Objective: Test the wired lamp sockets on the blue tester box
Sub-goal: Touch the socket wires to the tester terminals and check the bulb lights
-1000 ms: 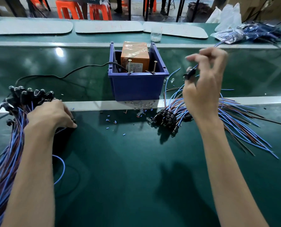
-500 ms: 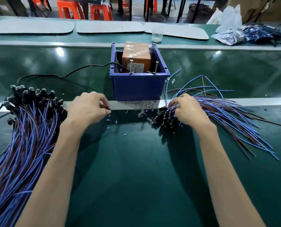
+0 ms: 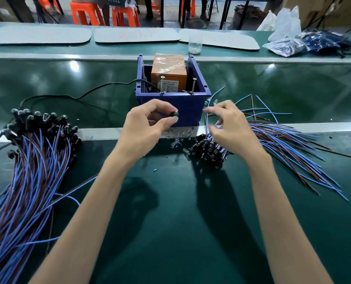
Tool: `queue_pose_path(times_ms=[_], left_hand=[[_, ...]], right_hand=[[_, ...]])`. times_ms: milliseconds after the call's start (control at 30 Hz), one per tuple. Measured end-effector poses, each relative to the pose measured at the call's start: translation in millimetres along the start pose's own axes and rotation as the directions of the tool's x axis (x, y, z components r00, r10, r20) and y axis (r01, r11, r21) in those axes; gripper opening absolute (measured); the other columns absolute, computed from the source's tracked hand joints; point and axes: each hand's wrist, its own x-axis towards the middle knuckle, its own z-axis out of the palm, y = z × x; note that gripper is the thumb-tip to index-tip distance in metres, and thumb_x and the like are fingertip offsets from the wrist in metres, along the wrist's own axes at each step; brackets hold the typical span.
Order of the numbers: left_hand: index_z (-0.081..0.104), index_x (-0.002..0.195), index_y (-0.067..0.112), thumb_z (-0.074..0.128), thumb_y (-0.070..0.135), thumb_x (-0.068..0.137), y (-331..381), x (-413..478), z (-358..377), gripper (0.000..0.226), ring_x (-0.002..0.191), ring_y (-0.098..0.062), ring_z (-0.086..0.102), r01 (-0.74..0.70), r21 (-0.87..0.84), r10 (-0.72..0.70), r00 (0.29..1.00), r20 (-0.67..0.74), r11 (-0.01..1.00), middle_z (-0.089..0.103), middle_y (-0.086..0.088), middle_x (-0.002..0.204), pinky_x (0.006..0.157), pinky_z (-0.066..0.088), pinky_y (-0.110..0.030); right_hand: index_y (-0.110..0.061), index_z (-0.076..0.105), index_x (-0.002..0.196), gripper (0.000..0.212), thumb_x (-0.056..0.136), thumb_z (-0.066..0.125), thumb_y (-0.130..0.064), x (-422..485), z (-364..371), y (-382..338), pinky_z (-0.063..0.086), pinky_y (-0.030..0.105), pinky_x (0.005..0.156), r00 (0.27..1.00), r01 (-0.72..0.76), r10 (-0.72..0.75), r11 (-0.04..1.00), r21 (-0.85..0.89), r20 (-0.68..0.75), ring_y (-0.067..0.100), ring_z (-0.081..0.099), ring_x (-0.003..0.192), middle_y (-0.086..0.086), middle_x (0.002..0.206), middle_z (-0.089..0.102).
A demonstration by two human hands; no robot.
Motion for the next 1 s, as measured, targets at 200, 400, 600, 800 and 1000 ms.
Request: queue_pose_path(times_ms=[200, 400, 600, 800, 1000], left_hand=[[0.062, 0.092, 0.016, 0.063, 0.001, 0.086, 26, -12, 20, 0.016, 0.071, -0.006, 0.062, -0.028, -0.404, 0.058, 0.996, 0.063, 0.915, 0.069, 0.013, 0.079, 0.062, 0.052, -0.021], [0.063, 0.101, 0.005, 0.057, 0.003, 0.090, 33, -12, 21, 0.013, 0.094, -0.014, 0.068, -0.048, -0.475, 0.053, 0.999, -0.002, 0.879, 0.073, -0.001, 0.093, 0.079, 0.052, -0.022], [0.070, 0.096, 0.008, 0.026, 0.053, 0.098, 30, -6, 22, 0.064, 0.093, -0.025, 0.071, 0.605, -0.287, -0.396, 0.742, 0.541, 0.742, 0.073, -0.015, 0.102, 0.077, 0.058, -0.025], [0.049, 0.125, -0.004, 0.020, 0.059, 0.098, 17, 4, 27, 0.074, 0.102, -0.029, 0.067, 0.582, -0.756, -0.556, 0.751, 0.357, 0.300, 0.069, -0.018, 0.107, 0.082, 0.054, -0.031], [0.052, 0.081, 0.005, 0.024, 0.038, 0.104, 5, 8, 8, 0.049, 0.055, -0.017, 0.063, 0.169, -0.985, -0.758, 0.646, 0.094, 0.022, 0.060, -0.007, 0.077, 0.059, 0.051, -0.026]], right_hand=[[-0.011, 0.060, 0.114, 0.024, 0.092, 0.059, 0.000, -18, -10, -46, 0.048, 0.015, 0.073, 0.897, -0.055, -0.272, 0.715, 0.697, 0.349, 0.011, 0.069, 0.083, -0.001, 0.095, 0.069], [-0.008, 0.065, 0.106, 0.022, 0.100, 0.044, -0.002, -10, -14, -44, 0.047, 0.014, 0.061, 0.995, -0.052, -0.032, 0.664, 0.746, 0.097, 0.011, 0.068, 0.067, 0.006, 0.081, 0.069], [-0.018, 0.064, 0.109, 0.025, 0.102, 0.040, -0.021, -12, -30, -39, 0.047, 0.020, 0.073, 0.994, 0.087, -0.106, 0.563, 0.822, -0.032, 0.014, 0.068, 0.095, -0.004, 0.103, 0.071], [-0.020, 0.064, 0.110, 0.035, 0.102, 0.032, -0.029, -23, -46, -42, 0.048, 0.021, 0.080, 0.920, 0.108, -0.363, 0.600, 0.793, 0.150, 0.014, 0.065, 0.103, -0.003, 0.109, 0.072], [-0.016, 0.067, 0.101, 0.035, 0.100, 0.033, -0.026, -23, -50, -31, 0.042, 0.028, 0.099, 0.930, 0.098, -0.323, 0.675, 0.731, 0.174, 0.021, 0.063, 0.113, 0.004, 0.100, 0.074]])
